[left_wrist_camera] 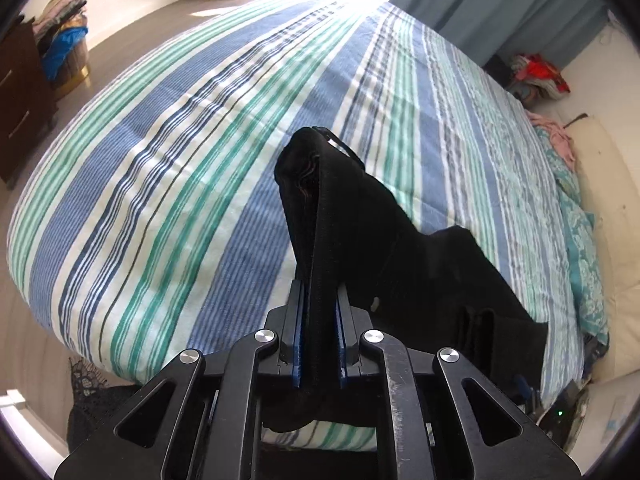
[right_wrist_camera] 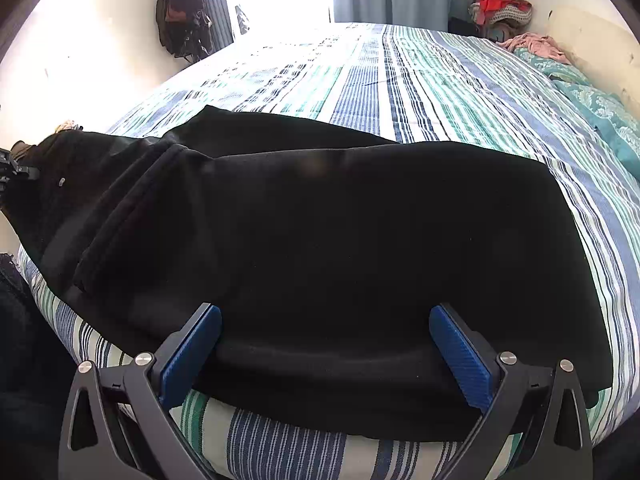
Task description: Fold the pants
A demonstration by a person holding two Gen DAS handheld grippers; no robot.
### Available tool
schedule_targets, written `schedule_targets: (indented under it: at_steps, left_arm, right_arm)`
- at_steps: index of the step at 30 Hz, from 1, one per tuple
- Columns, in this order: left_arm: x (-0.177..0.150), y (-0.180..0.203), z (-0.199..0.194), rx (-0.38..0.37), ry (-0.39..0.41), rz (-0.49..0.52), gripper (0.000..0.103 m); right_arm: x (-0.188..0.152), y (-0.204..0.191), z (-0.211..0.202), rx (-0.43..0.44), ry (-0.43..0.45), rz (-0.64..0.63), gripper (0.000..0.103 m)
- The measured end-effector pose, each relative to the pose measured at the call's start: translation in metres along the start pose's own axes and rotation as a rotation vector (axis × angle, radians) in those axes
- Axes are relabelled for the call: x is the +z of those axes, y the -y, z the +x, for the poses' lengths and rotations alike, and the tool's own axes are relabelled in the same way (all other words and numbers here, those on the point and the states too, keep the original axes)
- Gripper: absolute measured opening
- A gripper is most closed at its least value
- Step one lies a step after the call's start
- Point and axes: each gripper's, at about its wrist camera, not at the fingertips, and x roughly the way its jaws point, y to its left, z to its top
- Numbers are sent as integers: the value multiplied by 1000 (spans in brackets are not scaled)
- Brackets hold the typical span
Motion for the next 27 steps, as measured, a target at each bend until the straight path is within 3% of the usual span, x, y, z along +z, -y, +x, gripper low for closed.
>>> schedule_targets:
  at_steps: [5, 10, 14, 16, 18, 21, 23, 24, 27]
  left_arm:
    - [-6, 73, -23, -125, 15, 109, 10]
    - [-26, 155, 3, -201, -28, 248, 10]
    - [-54, 214, 51, -255, -150, 339, 16]
    - [-73, 240, 81, -249, -246, 393, 24]
    - [-87, 259, 98, -242, -317, 434, 24]
    - [-89, 269, 78, -296, -274, 450, 27]
    - [-79, 261, 56, -322, -220, 453, 39]
    - [-73, 251, 45, -307, -179, 452, 47]
    - [-55, 211, 20, -197, -40, 424, 55]
  right_arm:
    - [0, 0, 0, 0, -1, 0, 103]
    - [0, 1, 0, 1, -1, -1, 103]
    - [0, 1, -1, 0, 2, -2, 103]
    - [0, 1, -1, 0, 5, -2, 103]
    - [0, 0, -1, -1, 7, -2, 103]
    - [-2, -1, -1, -3, 8, -6, 103]
    - [-2, 0, -2, 3, 10, -6, 103]
    - [-2, 0, -2, 7, 10, -7, 103]
    - [-2, 2, -4, 24, 14, -18, 103]
